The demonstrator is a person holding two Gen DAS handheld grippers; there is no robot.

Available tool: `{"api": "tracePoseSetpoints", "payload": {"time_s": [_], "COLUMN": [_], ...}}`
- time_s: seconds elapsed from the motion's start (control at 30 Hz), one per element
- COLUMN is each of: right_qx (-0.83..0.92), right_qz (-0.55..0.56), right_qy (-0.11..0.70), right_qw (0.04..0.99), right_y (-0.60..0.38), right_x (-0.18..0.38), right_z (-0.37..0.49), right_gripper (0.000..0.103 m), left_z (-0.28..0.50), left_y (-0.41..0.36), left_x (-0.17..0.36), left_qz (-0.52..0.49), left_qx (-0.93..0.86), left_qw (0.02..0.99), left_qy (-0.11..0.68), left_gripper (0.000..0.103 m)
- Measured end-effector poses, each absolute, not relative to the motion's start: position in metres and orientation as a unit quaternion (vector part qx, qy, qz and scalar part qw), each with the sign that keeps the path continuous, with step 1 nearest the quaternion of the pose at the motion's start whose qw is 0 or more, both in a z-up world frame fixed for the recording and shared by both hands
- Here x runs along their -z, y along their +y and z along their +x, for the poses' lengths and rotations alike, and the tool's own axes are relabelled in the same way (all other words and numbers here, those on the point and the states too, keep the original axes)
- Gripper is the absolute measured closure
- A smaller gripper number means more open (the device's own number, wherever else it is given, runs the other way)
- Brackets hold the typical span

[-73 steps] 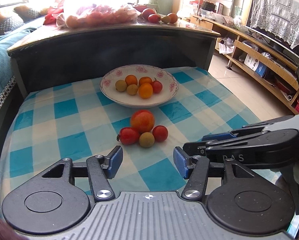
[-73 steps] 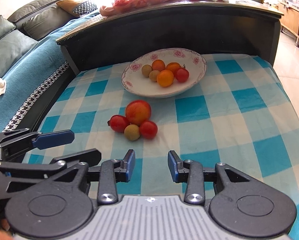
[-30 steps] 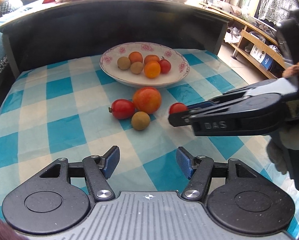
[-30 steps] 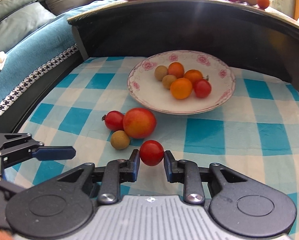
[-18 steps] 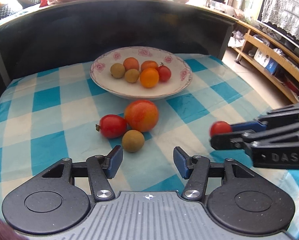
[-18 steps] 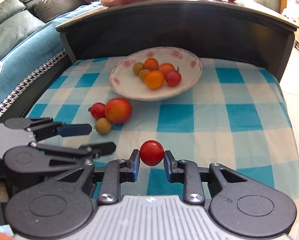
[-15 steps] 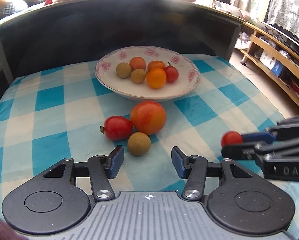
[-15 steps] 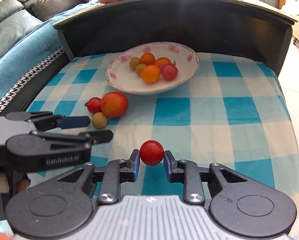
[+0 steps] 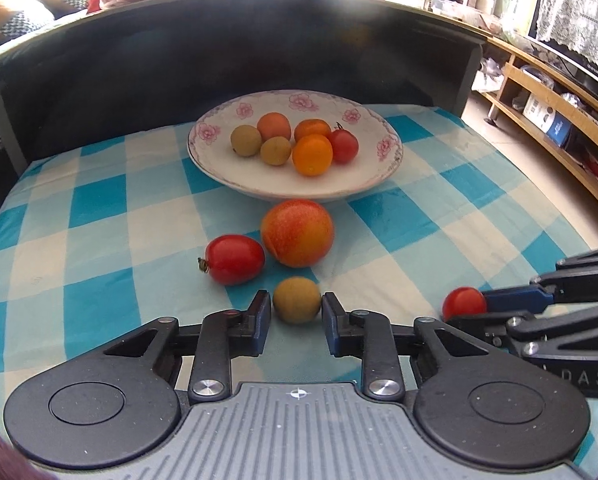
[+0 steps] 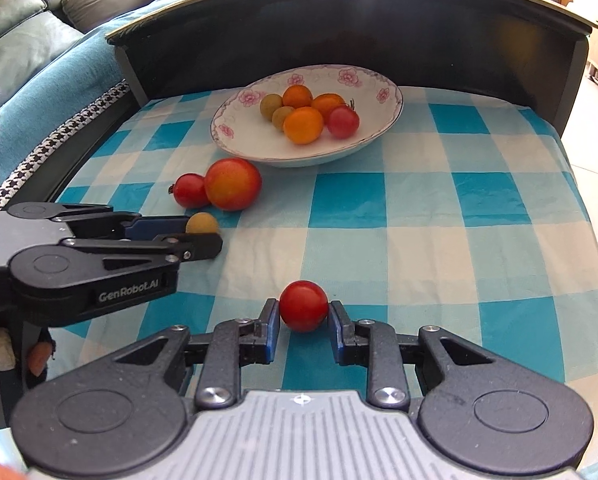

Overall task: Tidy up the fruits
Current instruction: 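Close the left tool on the yellow-brown fruit while the right tool holds the tomato, then lift both held fruits and carry them toward the white bowl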

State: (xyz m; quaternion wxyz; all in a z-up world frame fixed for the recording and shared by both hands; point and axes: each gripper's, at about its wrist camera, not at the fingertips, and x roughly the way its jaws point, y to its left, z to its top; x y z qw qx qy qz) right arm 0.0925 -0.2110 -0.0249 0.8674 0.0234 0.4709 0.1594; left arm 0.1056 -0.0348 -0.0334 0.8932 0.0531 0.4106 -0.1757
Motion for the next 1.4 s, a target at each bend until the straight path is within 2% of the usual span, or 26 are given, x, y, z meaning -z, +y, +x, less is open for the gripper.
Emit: {"api": "tracePoseSetpoints", "payload": {"time_s": [0.27,0.33,0.4,0.5,0.67,0.77,1.27,1.4], "right_qx": [-0.161,-0.158,-0.153,-0.150,-0.148,-0.148,-0.173,-0.175], "right_qz": [0.014,0.017,0.021,0.024,0.031,0.033,0.005,-0.008], "right_qy": [0.476,0.475,0.477,0.478,0.471,0.470,0.480,0.477], "right_qw": [0.865,0.866,0.865,0.865,0.869,0.870,0.860,0.861], "right_y": [-0.203,-0.205,-0.208,-0.210,-0.214,-0.214,-0.187,-0.180], "right_x": [0.023,0.021,0.022,0.023,0.019,0.019,0.023,0.023], "right_z": [0.071,0.066,0.063,0.061,0.063,0.064,0.037,0.031], "right_gripper": [0.073,0.073,0.073,0.073,0.073,0.073,0.073,0.073], "left_z": [0.092,0.093,0.097,0.104,0.108,0.104,0.044,0.036], "left_y": [-0.023,-0.024,-0.028,-0.038,-0.047,-0.046,-0.014,-0.016], "left_x": [0.031,0.028,0.027,0.030,0.037,0.035,0.024,0.024], "left_qz": [0.044,0.036,0.035,0.037,0.048,0.059,0.069,0.078], "left_qx": [0.177,0.177,0.174,0.170,0.161,0.171,0.199,0.201], "left_qw": [0.893,0.895,0.898,0.899,0.900,0.896,0.875,0.876], "left_qy": [0.412,0.407,0.403,0.403,0.402,0.405,0.435,0.432], "left_gripper": [0.066,0.064,0.055,0.051,0.053,0.069,0.069,0.066]}}
